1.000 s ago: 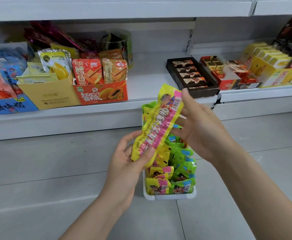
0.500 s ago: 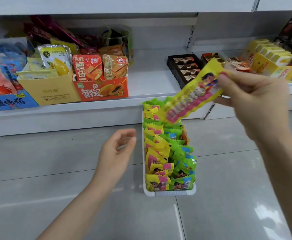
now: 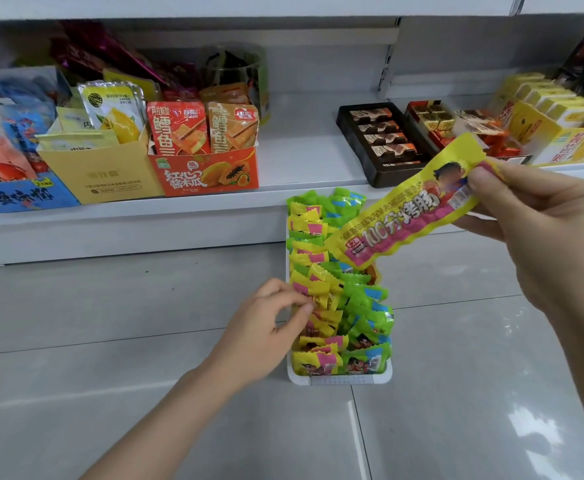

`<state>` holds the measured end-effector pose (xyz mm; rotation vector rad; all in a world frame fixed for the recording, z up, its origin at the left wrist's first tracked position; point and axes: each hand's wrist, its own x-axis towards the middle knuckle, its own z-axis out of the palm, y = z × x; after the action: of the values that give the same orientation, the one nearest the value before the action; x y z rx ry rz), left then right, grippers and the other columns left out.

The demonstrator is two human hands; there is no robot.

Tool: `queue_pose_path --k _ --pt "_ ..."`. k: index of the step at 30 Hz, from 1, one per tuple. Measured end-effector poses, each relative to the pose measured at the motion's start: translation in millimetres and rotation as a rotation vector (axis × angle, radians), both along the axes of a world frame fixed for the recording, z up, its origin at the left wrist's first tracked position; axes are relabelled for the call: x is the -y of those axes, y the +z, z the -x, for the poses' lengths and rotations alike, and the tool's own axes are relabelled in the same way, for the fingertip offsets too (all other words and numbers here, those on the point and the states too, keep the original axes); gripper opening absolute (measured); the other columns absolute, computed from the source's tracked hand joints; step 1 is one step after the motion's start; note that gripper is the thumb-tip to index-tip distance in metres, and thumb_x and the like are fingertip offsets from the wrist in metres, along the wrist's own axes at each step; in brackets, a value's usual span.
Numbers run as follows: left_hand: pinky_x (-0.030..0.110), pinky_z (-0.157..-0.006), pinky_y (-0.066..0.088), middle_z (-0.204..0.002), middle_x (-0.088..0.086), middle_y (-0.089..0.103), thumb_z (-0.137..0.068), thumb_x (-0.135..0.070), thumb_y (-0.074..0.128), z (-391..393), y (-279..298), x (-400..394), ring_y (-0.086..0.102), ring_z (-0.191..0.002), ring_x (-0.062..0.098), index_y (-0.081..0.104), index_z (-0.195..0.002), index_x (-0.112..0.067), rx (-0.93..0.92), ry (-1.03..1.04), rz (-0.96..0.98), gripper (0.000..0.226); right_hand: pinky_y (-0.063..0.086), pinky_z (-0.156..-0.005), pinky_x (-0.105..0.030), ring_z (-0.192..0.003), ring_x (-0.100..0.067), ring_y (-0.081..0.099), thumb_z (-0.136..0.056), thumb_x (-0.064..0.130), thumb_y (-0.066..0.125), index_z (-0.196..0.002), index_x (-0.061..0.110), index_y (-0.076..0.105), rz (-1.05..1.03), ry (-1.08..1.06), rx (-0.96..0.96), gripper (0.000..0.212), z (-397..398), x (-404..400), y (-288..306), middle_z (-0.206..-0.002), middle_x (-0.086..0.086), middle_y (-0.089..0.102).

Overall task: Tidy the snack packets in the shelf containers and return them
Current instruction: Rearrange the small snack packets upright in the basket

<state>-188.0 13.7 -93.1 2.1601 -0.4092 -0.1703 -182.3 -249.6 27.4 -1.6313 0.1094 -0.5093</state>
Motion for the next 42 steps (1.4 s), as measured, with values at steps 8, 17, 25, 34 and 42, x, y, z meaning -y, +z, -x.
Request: queue_pose_path --k 8,17,25,34,42 --pt "0.013 -0.085 0.047 -0.1 -0.008 0.071 -0.098 -0.016 0.06 14.5 -3.5 -11.2 0.066 -0.098 0.003 0.077 -0.101 -0.018 -0.183 -0.001 0.205 0.018 0.062 -0.068 -0.027 -0.075 -0.011 0.075 -0.089 0.005 0.068 -0.09 0.021 0.075 0.089 0.143 -0.041 0.018 4.4 -38.2 -22.7 -0.079 0.012 0.077" --pt "0.011 -0.085 0.046 -0.098 -0.017 0.067 -0.096 -0.014 0.063 11.7 -9.2 -14.2 0.065 -0.099 0.004 0.076 -0.099 -0.027 -0.157 -0.035 0.23 0.019 0.063 -0.071 -0.04 -0.066 -0.01 0.074 -0.086 0.02 0.076 -0.081 0.046 0.075 0.385 0.149 -0.159 0.027 -14.2 -48.4 -48.4 -0.081 0.018 0.076" --pt "0.018 -0.085 0.053 -0.096 -0.008 0.074 -0.088 -0.004 0.071 2.0 -14.2 -9.3 0.071 -0.091 0.006 0.073 -0.089 -0.038 -0.148 0.074 0.248 0.034 0.051 -0.072 -0.016 -0.075 -0.005 0.066 -0.082 0.034 0.08 -0.092 0.025 0.082 0.886 0.334 -0.273 0.014 -8.3 -85.6 -77.2 -0.084 0.005 0.078" --pt "0.018 -0.076 0.055 -0.084 -0.013 0.076 -0.089 -0.01 0.072 1.3 -19.8 -6.1 0.072 -0.083 0.007 0.073 -0.077 -0.043 -0.199 0.174 0.294 0.036 0.051 -0.067 -0.029 -0.085 -0.013 0.065 -0.079 0.042 0.081 -0.087 0.032 0.08 1.1 0.341 -0.405 0.013 -17.2 -85.2 -79.1 -0.084 0.011 0.074" --pt "0.023 -0.08 0.055 -0.092 -0.012 0.071 -0.085 -0.015 0.076 2.4 -20.5 -8.0 0.069 -0.087 0.008 0.075 -0.077 -0.046 -0.151 0.142 0.311 0.032 0.054 -0.066 -0.029 -0.072 -0.006 0.063 -0.072 0.045 0.085 -0.085 0.031 0.08 1.023 0.396 -0.435 0.02 -22.1 -74.5 -76.3 -0.067 0.017 0.065"
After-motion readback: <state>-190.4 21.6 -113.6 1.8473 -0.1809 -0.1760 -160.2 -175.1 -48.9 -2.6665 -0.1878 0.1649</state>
